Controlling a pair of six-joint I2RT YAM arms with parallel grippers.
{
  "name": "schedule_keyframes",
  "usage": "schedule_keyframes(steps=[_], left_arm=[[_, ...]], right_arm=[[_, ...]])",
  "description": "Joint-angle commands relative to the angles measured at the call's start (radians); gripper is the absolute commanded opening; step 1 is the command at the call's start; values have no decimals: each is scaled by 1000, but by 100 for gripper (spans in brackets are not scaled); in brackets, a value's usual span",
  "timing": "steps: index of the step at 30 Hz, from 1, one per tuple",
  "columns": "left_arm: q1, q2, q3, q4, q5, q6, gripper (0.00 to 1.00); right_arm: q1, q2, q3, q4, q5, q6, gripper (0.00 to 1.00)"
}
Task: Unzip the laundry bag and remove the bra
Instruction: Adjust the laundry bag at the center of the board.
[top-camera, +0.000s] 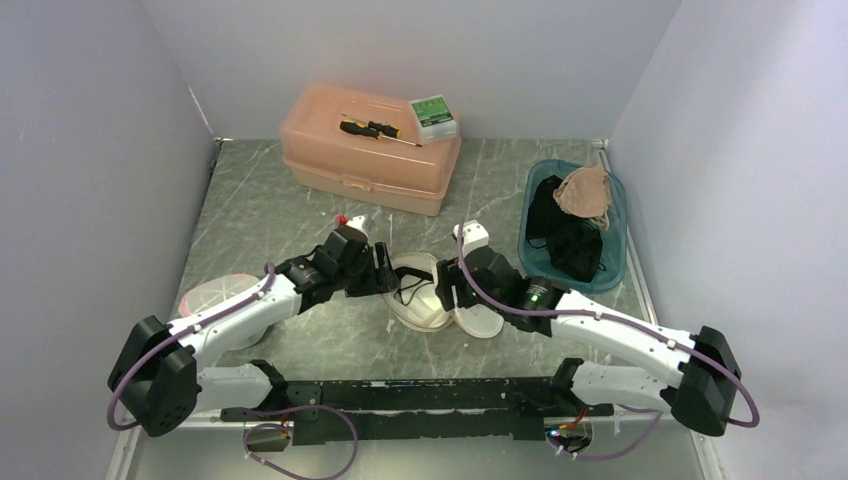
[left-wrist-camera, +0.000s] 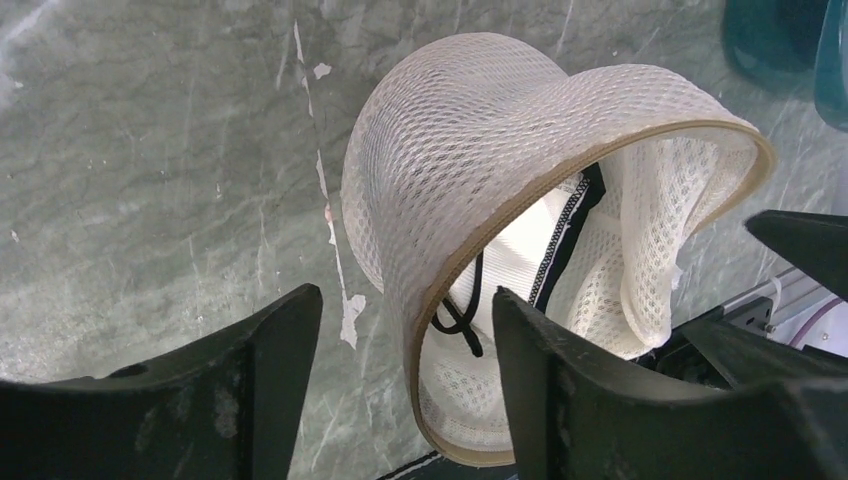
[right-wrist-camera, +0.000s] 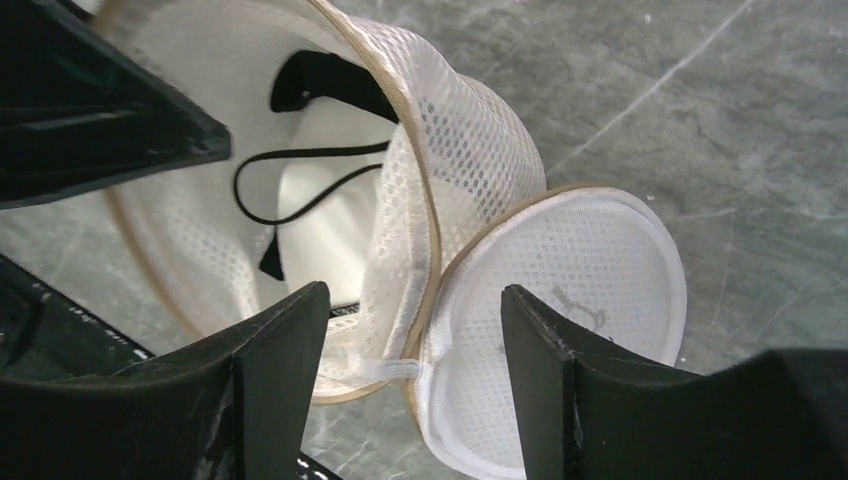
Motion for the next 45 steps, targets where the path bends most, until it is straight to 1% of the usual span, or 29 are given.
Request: schedule_keyframes(steps=[1, 2, 4, 7, 9, 10, 12, 13, 14, 15, 17, 18, 24, 27, 29, 31, 37, 42, 43, 45], left_arm=[[2, -28, 7, 58, 22, -6, 64], [1, -29, 4, 63, 27, -5, 59], [1, -32, 2, 72, 37, -1, 52], [2, -32, -1, 85, 54, 6, 43], [1, -35, -3, 92, 64, 9, 37], [1, -36, -3, 93, 67, 9, 34], [2, -41, -3, 96, 71, 13, 30], [2, -43, -3, 98, 73, 15, 27], [1, -50, -3, 99, 74, 16, 22], [2, -55, -3, 99, 73, 17, 19], [1, -71, 1, 95, 70, 21, 7], [1, -88, 4, 91, 67, 23, 3], [0, -199, 44, 94, 50, 49, 3], [0, -226, 55, 82, 40, 59, 3], [1, -217, 48, 63, 30, 60, 3], [0, -192, 14, 61, 26, 53, 3], [-1, -135, -148, 186, 48, -8, 3], [-10, -137, -188, 215, 69, -13, 3], [-15, -141, -188, 211, 69, -9, 3], [-23, -151, -184, 195, 63, 3, 3]], right_arm=[[7, 63, -1, 1, 44, 11, 66], [7, 82, -1, 1, 44, 14, 64], [8, 108, 0, 2, 50, 17, 60], [8, 114, 4, 14, 53, 14, 46], [7, 115, 21, 7, 55, 6, 34], [9, 115, 30, 2, 57, 1, 26], [10, 107, 46, -5, 63, -14, 12], [11, 103, 57, -13, 68, -26, 4], [13, 96, 69, -23, 73, -42, 0], [14, 90, 82, -32, 80, -58, 0], [19, 71, 122, -54, 109, -92, 0], [23, 62, 145, -67, 125, -112, 0], [54, 27, 296, -162, 235, -205, 0], [68, 29, 321, -185, 281, -224, 0], [69, 33, 290, -170, 289, -223, 0], [70, 35, 220, -142, 286, -210, 0], [70, 37, 31, -39, 260, -118, 0], [81, -4, -38, -22, 235, -43, 0], [82, -24, -45, -26, 233, -35, 3], [83, -65, -44, -48, 224, -22, 29]])
